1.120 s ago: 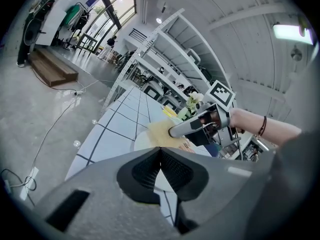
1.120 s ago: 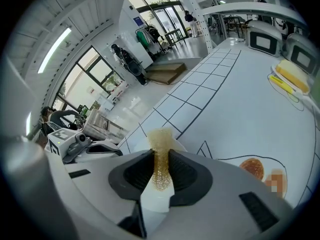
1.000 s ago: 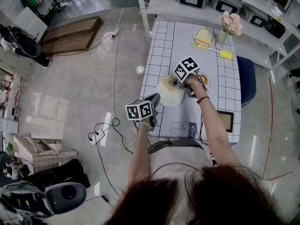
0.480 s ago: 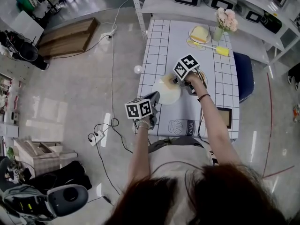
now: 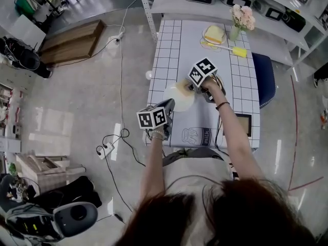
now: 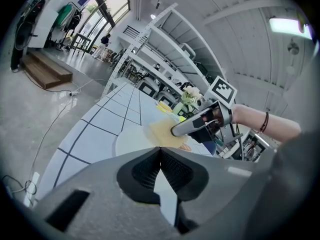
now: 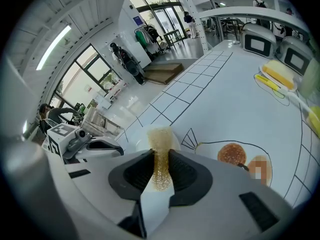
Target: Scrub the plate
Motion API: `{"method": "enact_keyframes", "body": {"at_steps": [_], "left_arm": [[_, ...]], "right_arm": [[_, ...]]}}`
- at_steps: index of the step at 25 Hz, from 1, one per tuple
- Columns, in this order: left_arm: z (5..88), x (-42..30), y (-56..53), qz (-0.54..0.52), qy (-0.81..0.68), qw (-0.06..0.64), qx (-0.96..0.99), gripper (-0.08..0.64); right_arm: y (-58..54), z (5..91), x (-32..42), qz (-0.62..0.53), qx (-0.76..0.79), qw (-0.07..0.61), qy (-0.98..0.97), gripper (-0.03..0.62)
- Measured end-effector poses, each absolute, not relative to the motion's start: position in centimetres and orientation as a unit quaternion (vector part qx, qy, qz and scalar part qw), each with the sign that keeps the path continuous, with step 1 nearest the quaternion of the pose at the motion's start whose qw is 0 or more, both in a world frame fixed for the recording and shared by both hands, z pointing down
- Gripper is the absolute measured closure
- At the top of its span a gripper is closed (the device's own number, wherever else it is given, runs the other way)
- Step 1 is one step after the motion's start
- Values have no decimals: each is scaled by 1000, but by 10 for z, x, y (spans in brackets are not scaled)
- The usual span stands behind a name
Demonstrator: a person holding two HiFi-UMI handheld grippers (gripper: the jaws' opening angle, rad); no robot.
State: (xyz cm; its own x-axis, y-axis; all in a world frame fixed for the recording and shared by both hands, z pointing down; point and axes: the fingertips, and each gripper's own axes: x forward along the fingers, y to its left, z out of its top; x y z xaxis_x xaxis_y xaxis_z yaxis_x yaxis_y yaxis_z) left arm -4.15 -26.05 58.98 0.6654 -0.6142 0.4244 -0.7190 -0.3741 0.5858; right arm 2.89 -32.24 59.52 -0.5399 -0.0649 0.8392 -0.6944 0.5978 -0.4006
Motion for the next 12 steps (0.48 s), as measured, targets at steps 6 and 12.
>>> {"method": "enact_keyframes", "body": {"at_steps": [6, 12], "left_arm": [[590, -37, -257, 68, -405, 385, 826, 549], [592, -34, -255, 75, -408, 386, 824, 549]], "right_arm": [[-313, 595, 36, 380, 233, 422, -789, 512], [-305, 594, 40, 375, 226, 430, -789, 512]]}}
